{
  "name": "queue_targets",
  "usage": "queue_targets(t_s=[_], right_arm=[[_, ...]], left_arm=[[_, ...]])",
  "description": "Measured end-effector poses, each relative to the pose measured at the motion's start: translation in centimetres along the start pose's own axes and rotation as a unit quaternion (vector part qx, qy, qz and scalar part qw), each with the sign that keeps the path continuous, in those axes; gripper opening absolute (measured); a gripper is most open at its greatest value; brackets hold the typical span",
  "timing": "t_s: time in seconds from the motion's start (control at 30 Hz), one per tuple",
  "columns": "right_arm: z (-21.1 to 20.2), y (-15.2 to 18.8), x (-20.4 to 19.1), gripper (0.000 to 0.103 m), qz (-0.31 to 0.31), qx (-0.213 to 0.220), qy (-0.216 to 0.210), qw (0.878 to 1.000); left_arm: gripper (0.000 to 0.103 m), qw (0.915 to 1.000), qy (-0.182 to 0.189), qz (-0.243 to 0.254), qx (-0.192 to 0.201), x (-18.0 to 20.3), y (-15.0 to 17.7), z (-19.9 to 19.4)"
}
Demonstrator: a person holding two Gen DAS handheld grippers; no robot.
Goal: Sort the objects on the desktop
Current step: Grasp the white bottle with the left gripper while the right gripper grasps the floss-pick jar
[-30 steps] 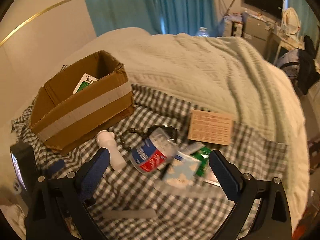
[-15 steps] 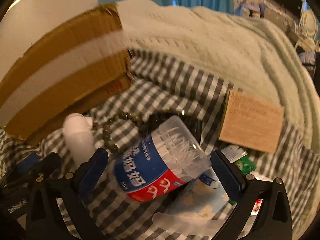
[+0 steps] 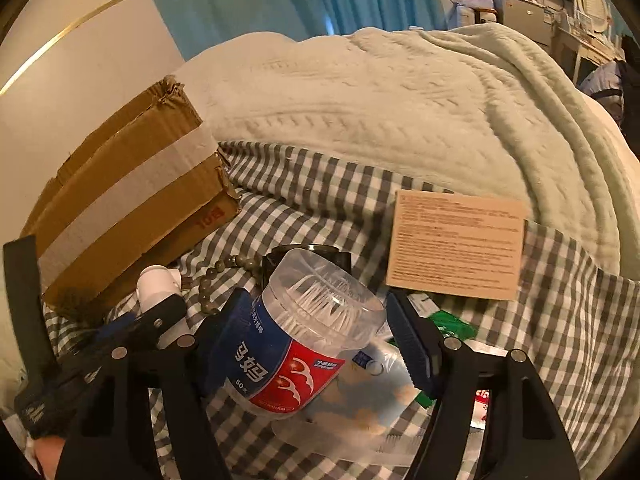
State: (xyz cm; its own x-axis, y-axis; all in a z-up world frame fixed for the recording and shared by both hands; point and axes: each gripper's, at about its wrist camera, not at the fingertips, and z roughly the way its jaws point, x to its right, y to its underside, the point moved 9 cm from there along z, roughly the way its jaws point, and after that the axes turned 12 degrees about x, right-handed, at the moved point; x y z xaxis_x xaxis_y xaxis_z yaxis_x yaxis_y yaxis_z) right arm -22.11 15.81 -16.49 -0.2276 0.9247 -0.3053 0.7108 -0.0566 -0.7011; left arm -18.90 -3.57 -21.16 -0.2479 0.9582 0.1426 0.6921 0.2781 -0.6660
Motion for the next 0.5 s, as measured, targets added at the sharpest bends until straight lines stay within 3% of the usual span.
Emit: queue_targets(t_s=[0.13, 0.3, 0.5], right_arm=[[-0.4, -0.2, -0.1, 0.062, -0.002, 0.0, -0.005, 1.0], [-0.5, 0.0, -0.5, 0.059, -0.005, -0.006, -0.001, 1.0], [-2.3, -0.5, -2.0, 0.055, -0.02, 0.001, 0.016, 1.0]], left_arm=[[0.051, 0.9991, 0.008, 0.042, 0.008, 1.3, 0.0, -0.3], [0.047, 0.9996, 0.028, -0.008, -0.007, 0.3, 0.0, -1.0], [0.047, 0.9985, 0.05, -0.023, -0.008, 0.0, -0.2, -3.3]])
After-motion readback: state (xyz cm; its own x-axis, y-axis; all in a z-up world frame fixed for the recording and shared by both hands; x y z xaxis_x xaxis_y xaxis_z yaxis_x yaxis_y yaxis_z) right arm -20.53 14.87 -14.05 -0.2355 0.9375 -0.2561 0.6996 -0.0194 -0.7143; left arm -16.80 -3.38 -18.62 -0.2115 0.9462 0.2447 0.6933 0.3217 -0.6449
